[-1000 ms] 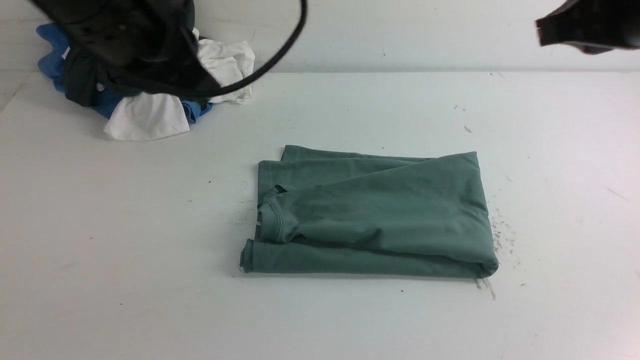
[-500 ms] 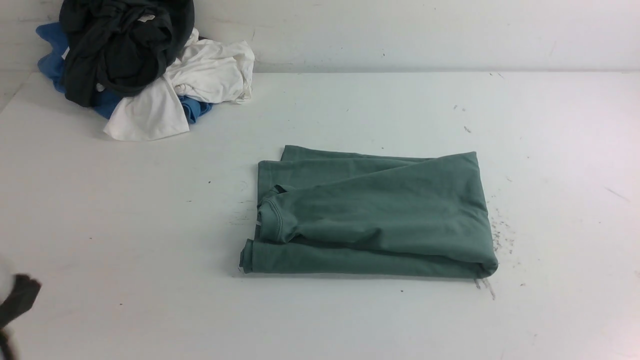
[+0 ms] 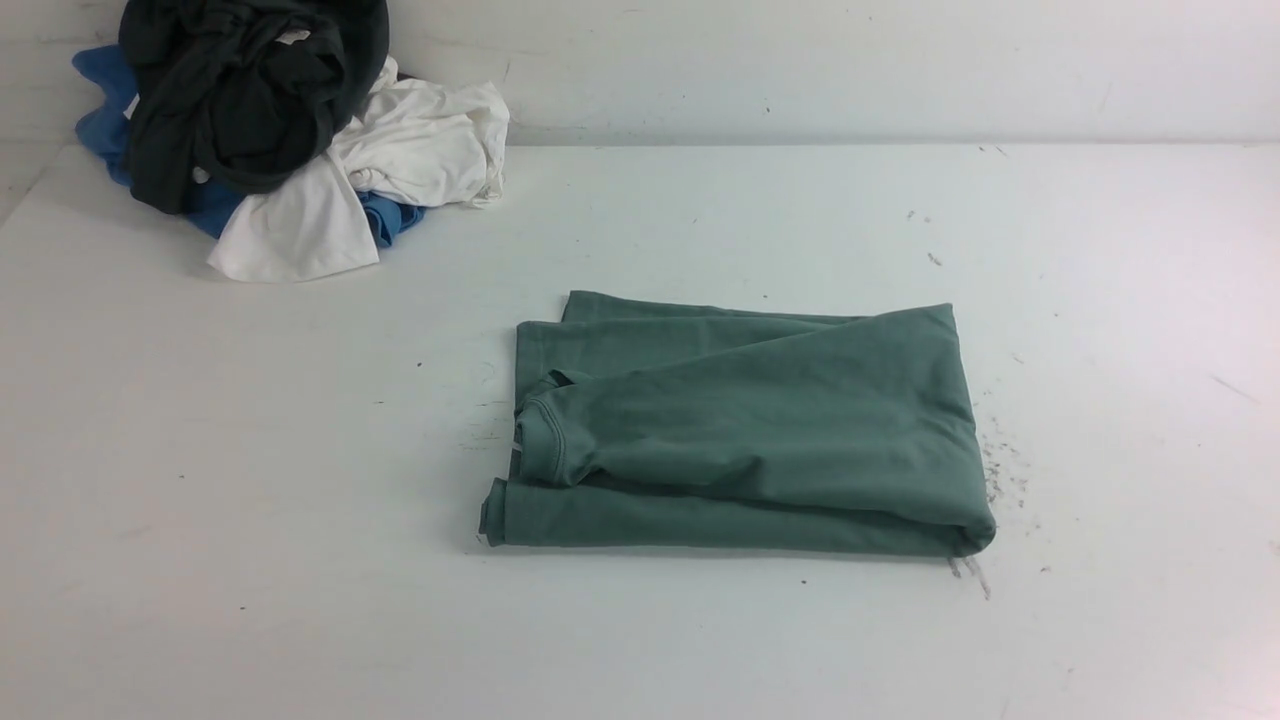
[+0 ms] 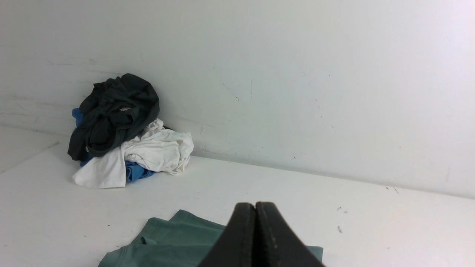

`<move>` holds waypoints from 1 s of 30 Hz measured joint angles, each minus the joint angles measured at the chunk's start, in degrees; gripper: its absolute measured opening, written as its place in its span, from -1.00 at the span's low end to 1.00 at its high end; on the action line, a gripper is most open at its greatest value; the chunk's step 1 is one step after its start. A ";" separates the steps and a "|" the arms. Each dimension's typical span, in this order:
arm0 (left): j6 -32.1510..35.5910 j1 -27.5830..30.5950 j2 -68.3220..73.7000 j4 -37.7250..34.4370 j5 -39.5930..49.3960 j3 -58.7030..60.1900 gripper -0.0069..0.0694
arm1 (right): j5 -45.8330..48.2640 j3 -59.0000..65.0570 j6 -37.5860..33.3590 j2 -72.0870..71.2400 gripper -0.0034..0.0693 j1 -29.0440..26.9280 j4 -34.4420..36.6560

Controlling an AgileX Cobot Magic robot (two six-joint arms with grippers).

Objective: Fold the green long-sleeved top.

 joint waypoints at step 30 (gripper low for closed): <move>0.00 0.00 0.00 0.33 0.01 0.00 -0.84 | 2.96 10.78 2.18 -5.70 -0.95 -0.57 -2.52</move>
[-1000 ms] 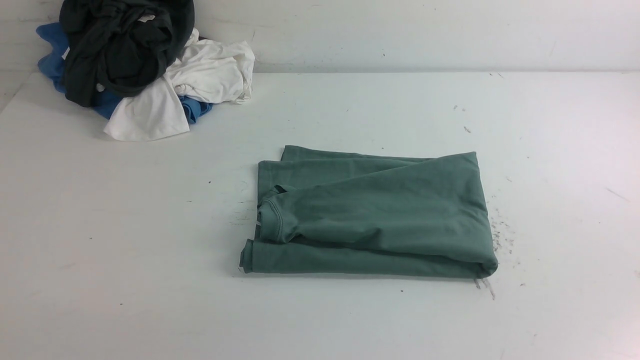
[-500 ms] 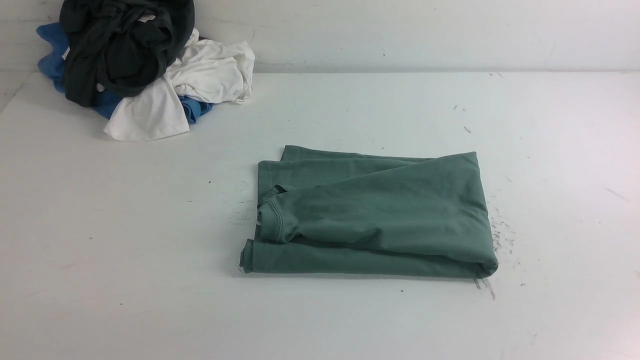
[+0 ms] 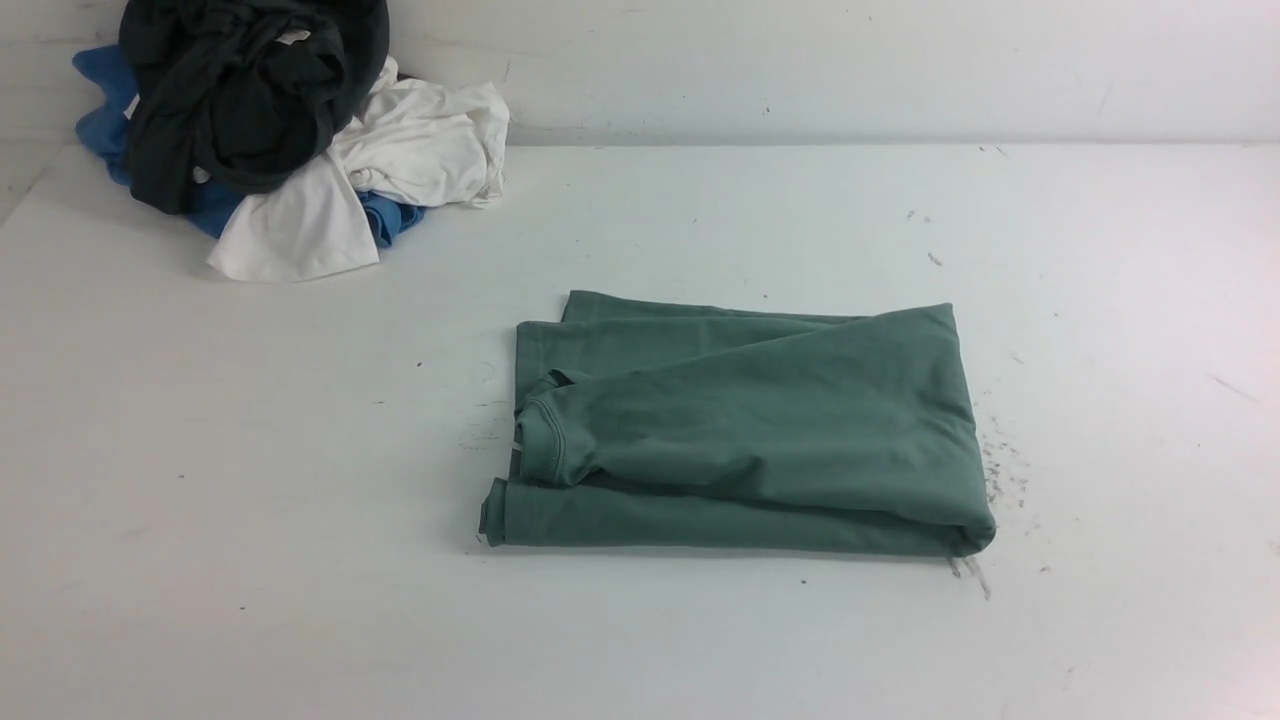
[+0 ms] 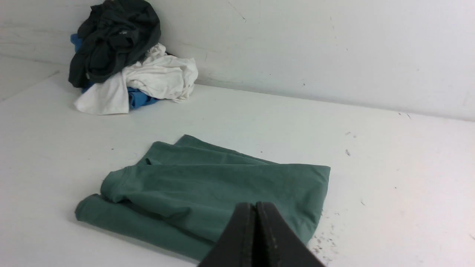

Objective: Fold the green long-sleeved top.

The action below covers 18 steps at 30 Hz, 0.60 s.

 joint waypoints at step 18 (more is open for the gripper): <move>0.00 0.00 0.00 0.07 -0.29 0.00 -0.84 | -14.94 31.95 18.35 -16.28 -0.95 -16.55 -12.49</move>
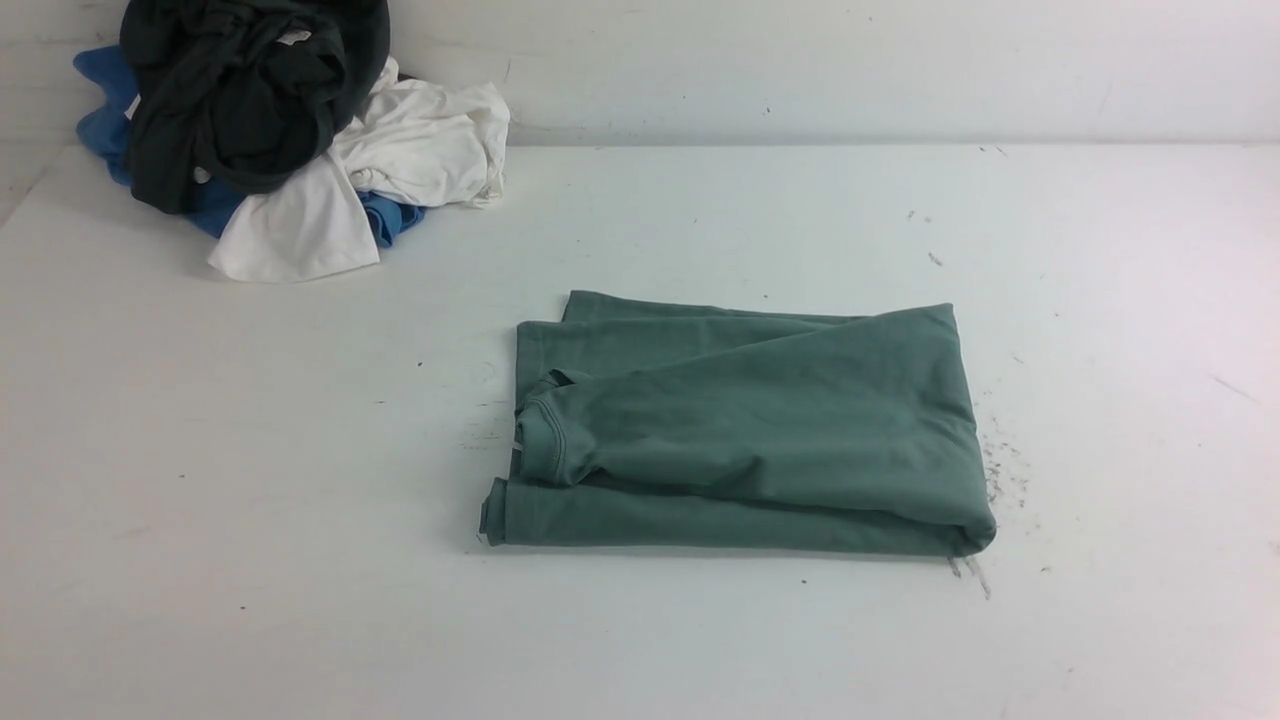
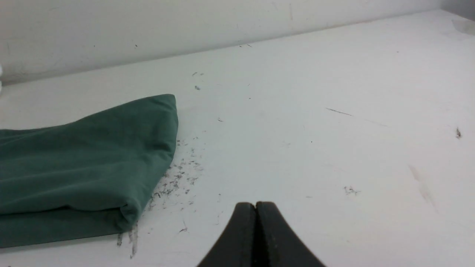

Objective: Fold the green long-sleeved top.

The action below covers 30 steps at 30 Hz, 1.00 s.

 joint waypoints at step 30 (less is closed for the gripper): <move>0.00 0.00 0.00 0.00 -0.30 0.14 -0.84 | 0.06 0.00 -5.60 0.00 -0.95 0.00 -0.07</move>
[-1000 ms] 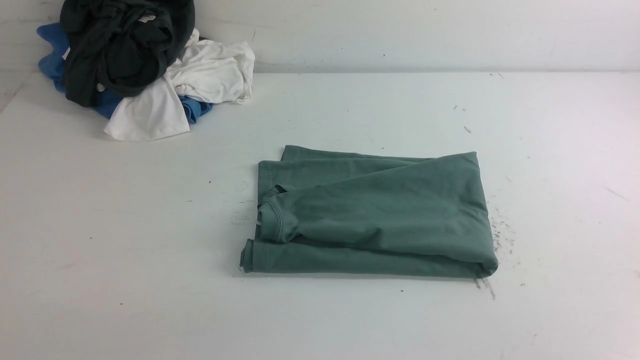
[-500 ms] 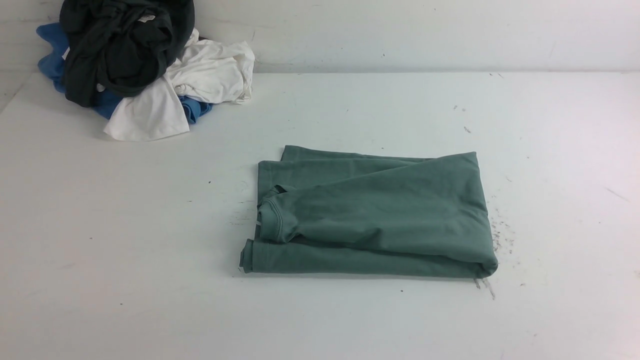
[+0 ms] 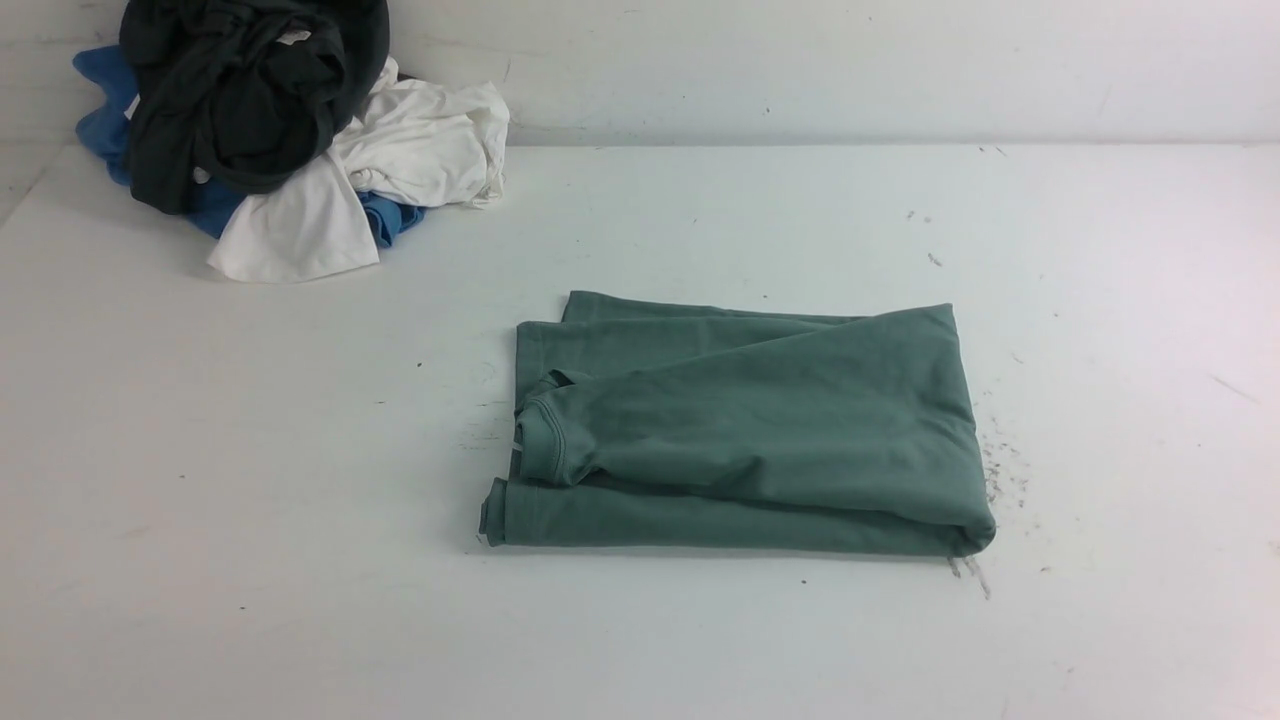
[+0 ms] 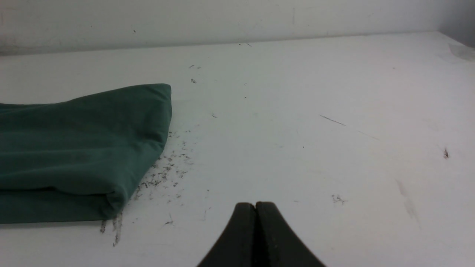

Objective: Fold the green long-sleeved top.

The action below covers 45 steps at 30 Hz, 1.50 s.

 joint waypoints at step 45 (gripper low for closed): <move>10.03 23.55 -2.01 -14.57 -29.68 27.77 -0.84 | 0.10 0.00 1.26 0.00 -0.95 0.00 -0.04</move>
